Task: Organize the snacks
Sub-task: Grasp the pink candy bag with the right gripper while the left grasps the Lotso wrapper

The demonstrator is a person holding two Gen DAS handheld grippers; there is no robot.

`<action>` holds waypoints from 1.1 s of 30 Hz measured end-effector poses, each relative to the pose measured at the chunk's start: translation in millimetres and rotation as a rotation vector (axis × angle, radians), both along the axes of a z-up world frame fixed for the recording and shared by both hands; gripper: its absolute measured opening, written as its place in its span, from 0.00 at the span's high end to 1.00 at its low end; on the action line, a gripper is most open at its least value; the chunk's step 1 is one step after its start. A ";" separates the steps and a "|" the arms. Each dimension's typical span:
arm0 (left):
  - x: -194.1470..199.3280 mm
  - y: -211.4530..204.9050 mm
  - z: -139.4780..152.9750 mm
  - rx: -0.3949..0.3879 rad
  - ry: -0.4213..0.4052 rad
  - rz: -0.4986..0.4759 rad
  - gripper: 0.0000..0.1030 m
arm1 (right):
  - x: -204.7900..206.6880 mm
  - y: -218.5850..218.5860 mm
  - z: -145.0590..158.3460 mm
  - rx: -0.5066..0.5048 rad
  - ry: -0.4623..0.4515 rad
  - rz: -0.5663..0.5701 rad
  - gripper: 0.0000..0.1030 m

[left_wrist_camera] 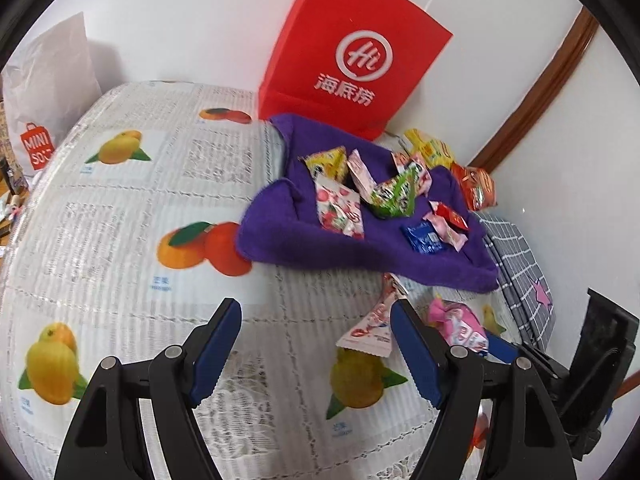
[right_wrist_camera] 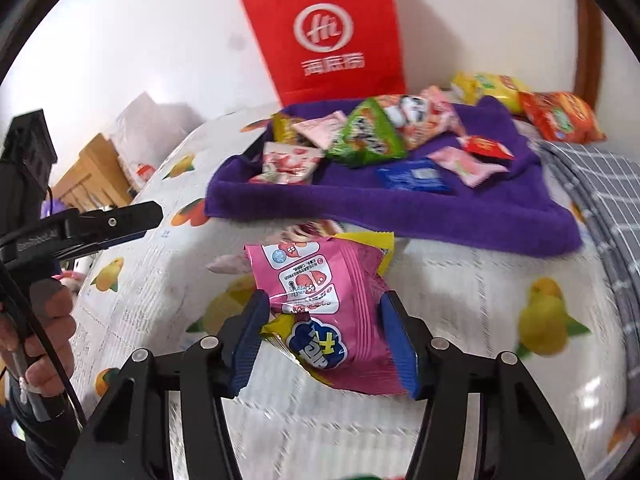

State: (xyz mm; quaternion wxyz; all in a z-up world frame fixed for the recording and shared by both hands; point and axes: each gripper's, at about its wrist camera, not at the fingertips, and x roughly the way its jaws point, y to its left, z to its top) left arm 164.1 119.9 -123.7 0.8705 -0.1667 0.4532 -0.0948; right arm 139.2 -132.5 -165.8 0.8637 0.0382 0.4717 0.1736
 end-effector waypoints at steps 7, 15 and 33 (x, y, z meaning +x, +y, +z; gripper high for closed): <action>17.9 -36.3 -9.6 0.040 0.017 -0.071 0.27 | -18.8 -43.2 0.5 -0.133 -0.026 -0.083 0.47; 47.5 -86.7 -33.4 0.158 0.075 -0.192 0.27 | -23.9 -49.0 -2.2 -0.147 -0.042 -0.017 0.44; 25.7 -90.4 -45.8 0.212 0.061 -0.186 0.81 | -11.0 -25.7 -18.9 -0.260 -0.030 0.026 0.24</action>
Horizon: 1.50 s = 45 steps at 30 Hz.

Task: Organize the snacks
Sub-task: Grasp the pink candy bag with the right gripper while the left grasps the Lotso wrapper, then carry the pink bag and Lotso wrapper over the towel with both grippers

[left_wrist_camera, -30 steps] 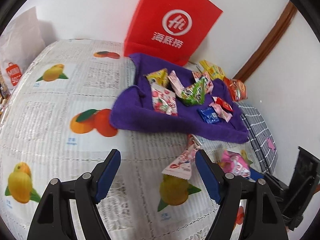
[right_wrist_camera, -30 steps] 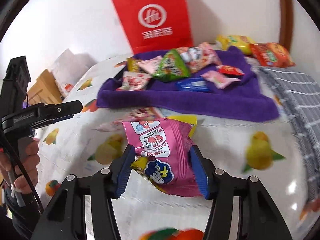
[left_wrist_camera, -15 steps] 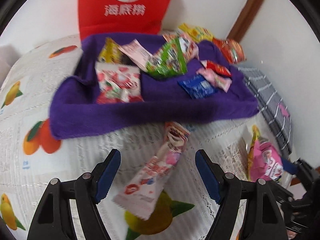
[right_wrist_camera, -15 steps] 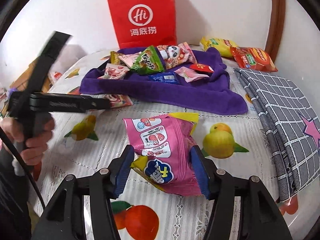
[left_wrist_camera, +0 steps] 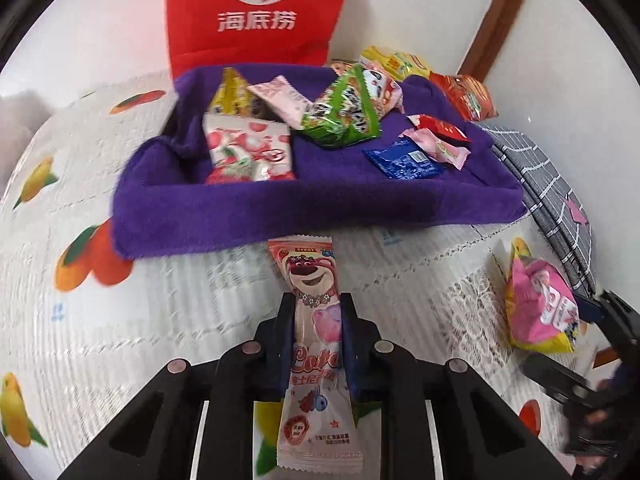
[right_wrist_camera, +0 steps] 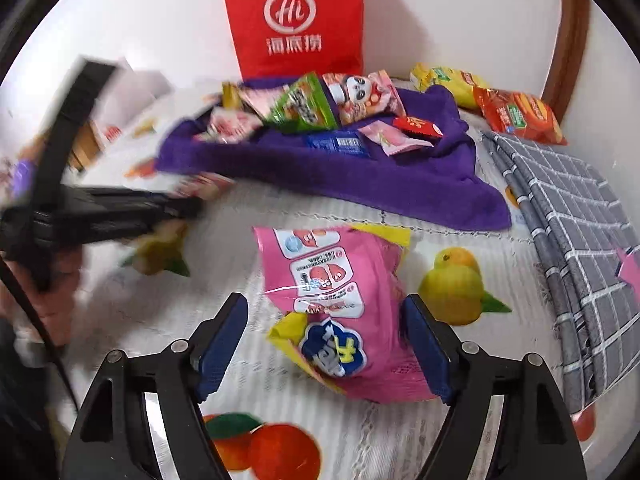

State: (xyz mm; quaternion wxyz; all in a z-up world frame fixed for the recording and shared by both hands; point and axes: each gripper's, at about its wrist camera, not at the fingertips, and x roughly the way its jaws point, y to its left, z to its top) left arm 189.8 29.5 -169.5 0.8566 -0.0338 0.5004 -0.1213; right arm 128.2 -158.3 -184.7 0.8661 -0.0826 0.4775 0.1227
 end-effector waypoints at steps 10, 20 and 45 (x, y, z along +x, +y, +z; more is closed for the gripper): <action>-27.1 30.9 25.8 -0.054 -0.048 0.053 0.81 | -8.2 -4.0 21.3 0.048 -0.067 -0.056 0.47; -32.8 43.0 62.0 -0.094 -0.130 0.093 0.81 | 2.4 -21.6 60.5 0.139 -0.129 -0.144 0.47; 18.3 26.3 123.0 -0.044 -0.240 0.116 0.81 | 81.3 -15.7 113.1 0.144 -0.216 -0.126 0.48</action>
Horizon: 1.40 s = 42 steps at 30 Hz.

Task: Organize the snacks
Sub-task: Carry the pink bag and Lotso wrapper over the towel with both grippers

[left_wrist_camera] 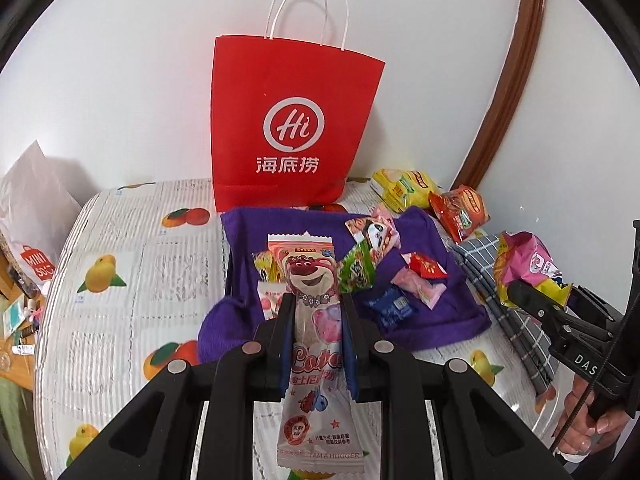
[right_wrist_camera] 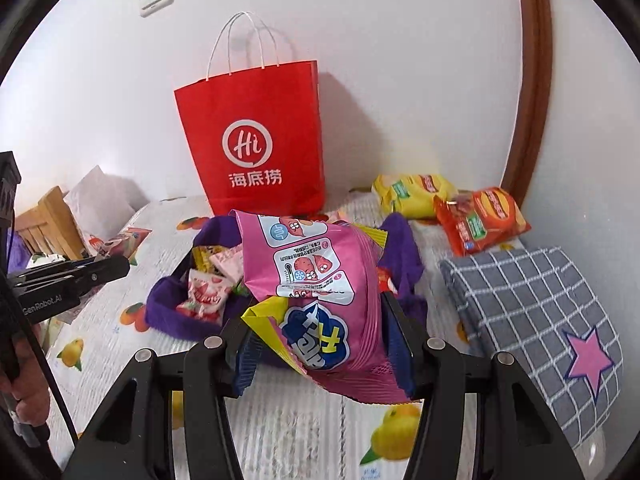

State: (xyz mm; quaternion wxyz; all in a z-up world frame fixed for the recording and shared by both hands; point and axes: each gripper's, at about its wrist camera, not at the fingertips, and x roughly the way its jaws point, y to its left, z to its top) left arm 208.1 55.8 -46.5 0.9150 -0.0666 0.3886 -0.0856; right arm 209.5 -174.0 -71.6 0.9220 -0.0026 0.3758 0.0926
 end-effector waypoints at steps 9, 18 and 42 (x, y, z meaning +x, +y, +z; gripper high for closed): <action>40.1 -4.0 0.9 -0.018 0.015 0.010 0.81 | 45.3 -4.0 6.1 0.062 0.010 -0.014 0.48; 82.8 -20.0 4.7 -0.010 0.002 0.009 0.81 | 88.0 0.0 1.4 0.086 0.002 -0.013 0.48; 138.6 -25.3 -65.8 -0.034 0.165 -0.020 0.81 | 104.1 -15.4 -94.6 0.181 0.077 0.010 0.47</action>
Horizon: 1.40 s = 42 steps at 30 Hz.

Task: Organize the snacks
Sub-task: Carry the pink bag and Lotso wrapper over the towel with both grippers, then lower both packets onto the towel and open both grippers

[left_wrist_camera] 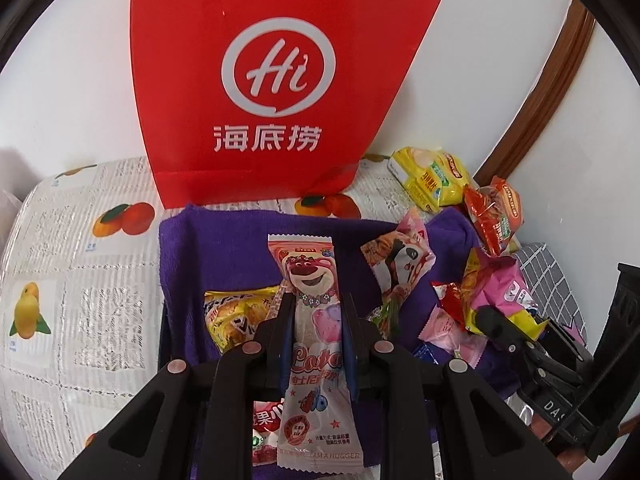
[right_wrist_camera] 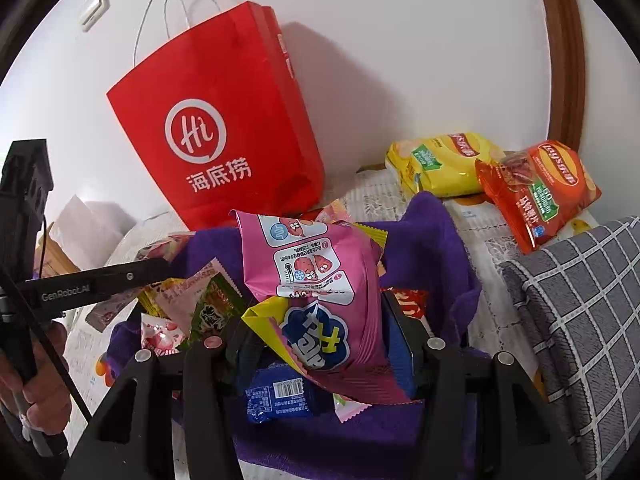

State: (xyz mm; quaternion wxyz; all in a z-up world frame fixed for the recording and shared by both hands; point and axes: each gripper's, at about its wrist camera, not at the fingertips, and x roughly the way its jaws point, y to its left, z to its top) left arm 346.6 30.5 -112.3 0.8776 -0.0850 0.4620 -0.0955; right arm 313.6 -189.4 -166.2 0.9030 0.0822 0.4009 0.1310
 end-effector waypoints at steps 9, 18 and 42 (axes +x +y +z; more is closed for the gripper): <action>0.1 1.2 1.2 0.002 0.003 0.006 0.81 | 4.8 3.1 -11.0 -0.030 0.017 0.016 0.47; 2.8 0.6 -3.8 -0.001 0.016 0.009 0.81 | 2.5 7.9 -10.4 -0.038 0.009 0.041 0.47; -0.9 -10.9 -5.0 -0.027 0.027 -0.003 0.81 | -6.5 22.1 -6.0 0.018 -0.024 0.132 0.22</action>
